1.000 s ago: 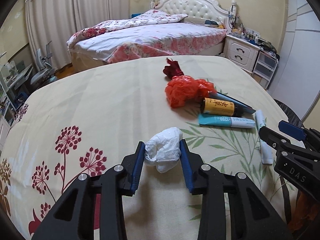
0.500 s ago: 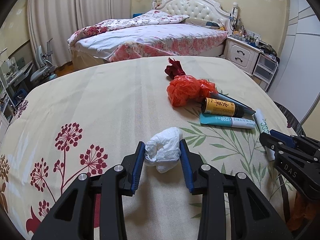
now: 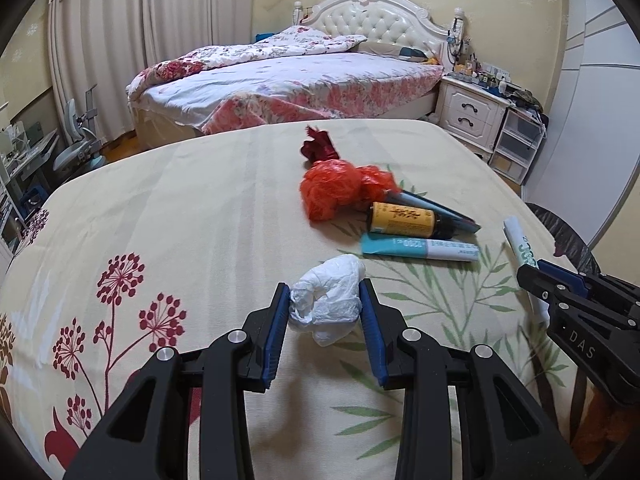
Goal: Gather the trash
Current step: 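Lift the tissue with the left gripper while the right gripper grasps the white tube, then carry the tissue and white tube over the black bin and open both grippers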
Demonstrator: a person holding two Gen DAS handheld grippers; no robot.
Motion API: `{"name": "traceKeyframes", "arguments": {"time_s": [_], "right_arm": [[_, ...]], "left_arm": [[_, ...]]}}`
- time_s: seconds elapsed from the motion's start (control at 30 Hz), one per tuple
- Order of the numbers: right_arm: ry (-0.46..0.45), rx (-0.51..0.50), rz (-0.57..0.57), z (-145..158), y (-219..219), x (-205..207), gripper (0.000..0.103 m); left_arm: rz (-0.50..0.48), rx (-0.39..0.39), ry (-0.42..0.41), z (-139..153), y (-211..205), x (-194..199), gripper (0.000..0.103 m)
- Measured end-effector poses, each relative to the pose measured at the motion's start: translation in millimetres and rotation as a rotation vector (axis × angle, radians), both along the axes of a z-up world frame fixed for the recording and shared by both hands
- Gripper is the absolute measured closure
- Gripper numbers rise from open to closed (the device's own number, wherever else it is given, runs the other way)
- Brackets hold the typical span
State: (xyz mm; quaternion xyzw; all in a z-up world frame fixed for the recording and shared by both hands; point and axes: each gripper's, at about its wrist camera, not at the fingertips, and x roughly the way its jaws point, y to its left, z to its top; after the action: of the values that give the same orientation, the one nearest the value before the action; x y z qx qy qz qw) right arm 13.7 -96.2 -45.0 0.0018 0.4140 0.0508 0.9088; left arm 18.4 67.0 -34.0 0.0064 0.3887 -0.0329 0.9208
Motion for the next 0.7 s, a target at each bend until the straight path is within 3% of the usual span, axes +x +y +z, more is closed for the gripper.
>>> {"name": "traceKeyframes", "arguments": {"time_s": [0.7], "right_arm": [[-0.088,0.004,-0.189,25,-89,-13,0.084]], "left_arm": [[-0.152,-0.011,-0.082,22,-87,15,0.067]]}}
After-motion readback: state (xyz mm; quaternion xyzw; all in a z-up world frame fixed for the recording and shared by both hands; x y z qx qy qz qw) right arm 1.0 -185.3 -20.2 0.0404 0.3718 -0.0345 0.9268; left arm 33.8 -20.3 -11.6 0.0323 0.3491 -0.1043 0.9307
